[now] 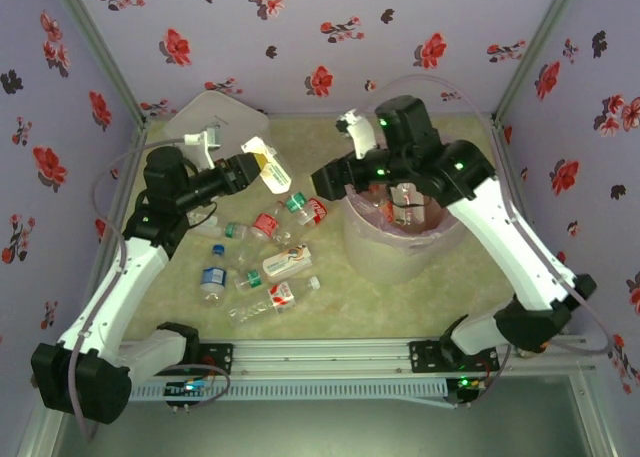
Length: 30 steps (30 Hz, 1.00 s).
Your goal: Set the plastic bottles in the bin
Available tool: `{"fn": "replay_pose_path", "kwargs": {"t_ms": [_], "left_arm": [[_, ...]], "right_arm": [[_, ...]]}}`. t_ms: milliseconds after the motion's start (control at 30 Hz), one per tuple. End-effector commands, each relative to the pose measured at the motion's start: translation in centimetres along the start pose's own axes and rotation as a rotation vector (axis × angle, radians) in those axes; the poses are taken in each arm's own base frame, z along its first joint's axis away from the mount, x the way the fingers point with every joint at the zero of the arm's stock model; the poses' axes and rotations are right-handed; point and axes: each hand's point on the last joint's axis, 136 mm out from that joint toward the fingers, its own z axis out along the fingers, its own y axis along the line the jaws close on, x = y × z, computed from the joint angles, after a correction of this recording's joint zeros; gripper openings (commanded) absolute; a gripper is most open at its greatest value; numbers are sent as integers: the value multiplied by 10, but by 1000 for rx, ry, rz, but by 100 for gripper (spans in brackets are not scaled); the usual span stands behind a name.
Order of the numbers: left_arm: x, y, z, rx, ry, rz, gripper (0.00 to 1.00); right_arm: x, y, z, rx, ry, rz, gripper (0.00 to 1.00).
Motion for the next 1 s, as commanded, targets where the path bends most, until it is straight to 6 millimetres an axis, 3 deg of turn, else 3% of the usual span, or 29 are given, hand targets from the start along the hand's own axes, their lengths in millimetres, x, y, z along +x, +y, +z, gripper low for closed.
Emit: {"fn": "replay_pose_path", "kwargs": {"t_ms": [0,267,400,533,633,867,967], "left_arm": [[-1,-38,-9,187,10,59,22],[-6,-62,-7,355,-2,39,20],[-7,-63,-3,370,-4,34,20],[-2,-52,4,316,29,24,22],[-1,-44,6,284,28,19,37],[-1,-37,7,255,14,7,55],[0,-31,7,228,7,-1,69]], "right_arm": [[-18,26,7,-149,-29,-48,87],[-16,10,47,-148,24,-44,99],[-15,9,59,-171,41,-21,91],[-18,12,61,-194,29,-4,74],[-21,12,59,-193,8,1,62],[-24,10,53,-178,-17,9,50],[-30,10,45,-174,-60,13,43]]}}
